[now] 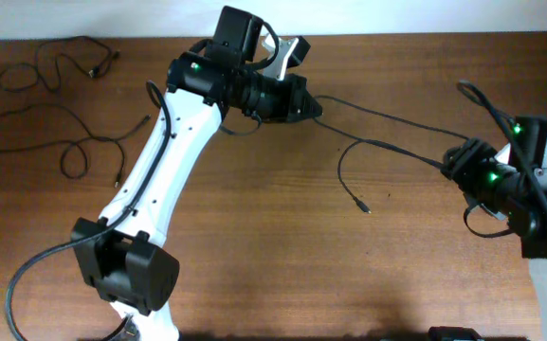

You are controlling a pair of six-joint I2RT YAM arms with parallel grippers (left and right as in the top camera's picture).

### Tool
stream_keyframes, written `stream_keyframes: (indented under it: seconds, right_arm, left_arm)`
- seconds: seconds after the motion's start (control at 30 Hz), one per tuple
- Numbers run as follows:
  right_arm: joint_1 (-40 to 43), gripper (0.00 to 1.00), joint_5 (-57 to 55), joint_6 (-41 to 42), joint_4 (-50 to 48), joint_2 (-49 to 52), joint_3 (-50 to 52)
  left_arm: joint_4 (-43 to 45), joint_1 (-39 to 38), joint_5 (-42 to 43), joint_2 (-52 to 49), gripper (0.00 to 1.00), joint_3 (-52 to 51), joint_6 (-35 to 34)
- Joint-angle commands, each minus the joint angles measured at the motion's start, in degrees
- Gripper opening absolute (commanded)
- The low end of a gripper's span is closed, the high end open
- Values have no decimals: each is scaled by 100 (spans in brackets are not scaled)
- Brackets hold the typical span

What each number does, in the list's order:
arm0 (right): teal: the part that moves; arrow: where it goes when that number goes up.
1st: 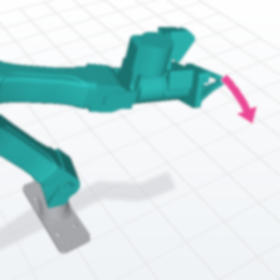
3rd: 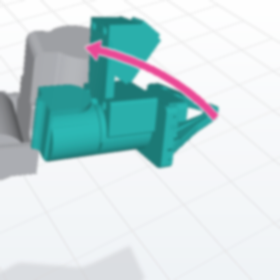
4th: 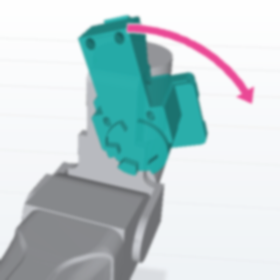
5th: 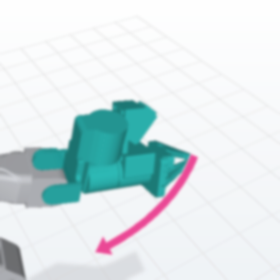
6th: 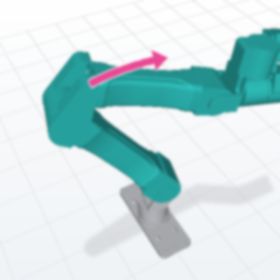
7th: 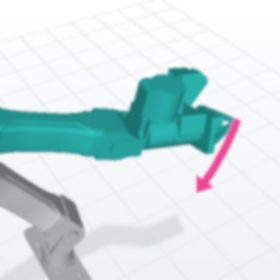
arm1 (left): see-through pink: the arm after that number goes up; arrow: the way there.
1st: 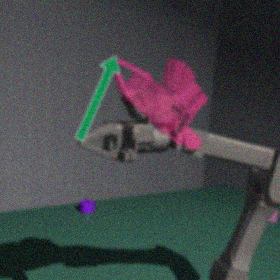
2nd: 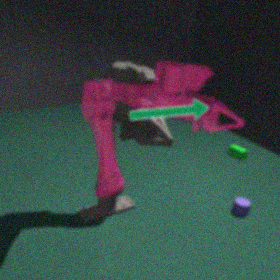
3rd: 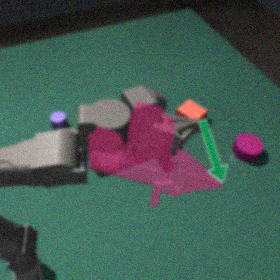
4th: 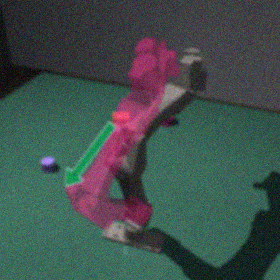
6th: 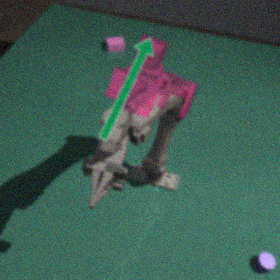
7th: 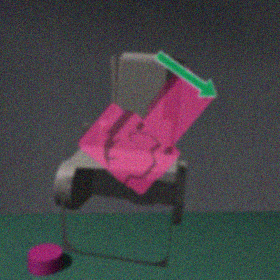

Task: Untangle cables

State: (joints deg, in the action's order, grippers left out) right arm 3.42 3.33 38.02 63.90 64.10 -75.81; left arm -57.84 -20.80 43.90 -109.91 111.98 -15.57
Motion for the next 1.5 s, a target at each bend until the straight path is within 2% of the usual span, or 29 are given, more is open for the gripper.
stream_keyframes:
  seconds: [0.0, 0.07, 0.13, 0.2, 0.27, 0.33, 0.4, 0.47, 0.5, 0.53, 0.57, 0.63, 0.7, 0.73, 0.8, 0.9, 1.0, 1.07, 1.13, 1.23, 1.27, 1.37, 1.47]
  right_arm:
    - [179, 79, 13, -345, -57, -260, -190]
    - [179, 99, 1624, -1231, -603, -260, -190]
    - [179, 98, 1862, -1473, -824, -262, -190]
    - [179, 98, 1220, -1467, -614, -254, -190]
    - [179, 98, 13, -1320, -190, -238, -190]
    - [179, 98, -643, -1097, 24, -223, -190]
    - [179, 98, 142, -1123, -52, -225, -190]
    - [179, 99, 2105, -2312, -509, -197, -190]
    - [179, 98, 2120, -2568, -634, -181, -190]
    - [184, 98, 1462, -2461, -640, -160, -190]
    - [184, 98, 533, -1840, -490, -144, -190]
    - [184, 98, -472, -1005, -164, -131, -190]
    - [184, 99, 170, -1132, -216, -133, -190]
    - [184, 99, 1036, -1685, -417, -131, -190]
    - [184, 98, 715, -1504, -457, -131, -190]
    - [184, 98, -791, -518, -107, -127, -190]
    - [184, 98, -861, -490, -26, -127, -190]
    - [184, 98, -1276, -492, -2, -125, -190]
    - [184, 98, -1453, -498, 0, -125, -190]
    - [184, 98, -533, -503, -81, -127, -190]
    - [184, 98, 197, -522, -227, -125, -190]
    - [184, 98, 2968, -1491, -1082, -127, -190]
    - [184, 98, 3650, -1532, -1386, -127, -190]
  left_arm:
    - [11, 321, -1589, 0, 0, 35, 223]
    - [13, 203, -1628, 0, 0, 35, 503]
    - [-2, 131, -2085, 0, 0, 35, 498]
    - [-118, 61, -2778, 0, 0, 35, 496]
    - [-256, 24, -3467, 0, 0, 35, 376]
    - [-273, 17, -3582, 0, 0, 35, 275]
    - [-256, -2, -3558, 0, 0, 35, 282]
    - [-243, -22, -3585, 0, 0, 35, 284]
    - [-251, -22, -3731, 0, 0, 35, 284]
    - [-293, -20, -3956, 0, 0, 35, 284]
    - [-363, -15, -4304, 0, 0, 35, 282]
    - [-483, -15, -4872, 0, 0, 35, 280]
    - [-522, -15, -4907, 0, 0, 35, 282]
    - [-522, -20, -4892, 0, 0, 35, 284]
    - [-522, -15, -4979, 0, 0, 35, 284]
    - [-525, -4, -5086, 0, 0, 35, 282]
    - [-522, -4, -5799, 0, 0, 35, 280]
    - [-525, -4, -6937, 0, 0, 35, 278]
    - [-522, -2, -7696, 0, 0, 35, 278]
    - [-520, 20, -7943, 0, 0, 35, 227]
    - [-525, 22, -7901, 0, 0, 35, 162]
    - [-518, 26, -7691, 0, 0, 35, 151]
    - [-518, 120, -7694, 0, 0, 35, 151]
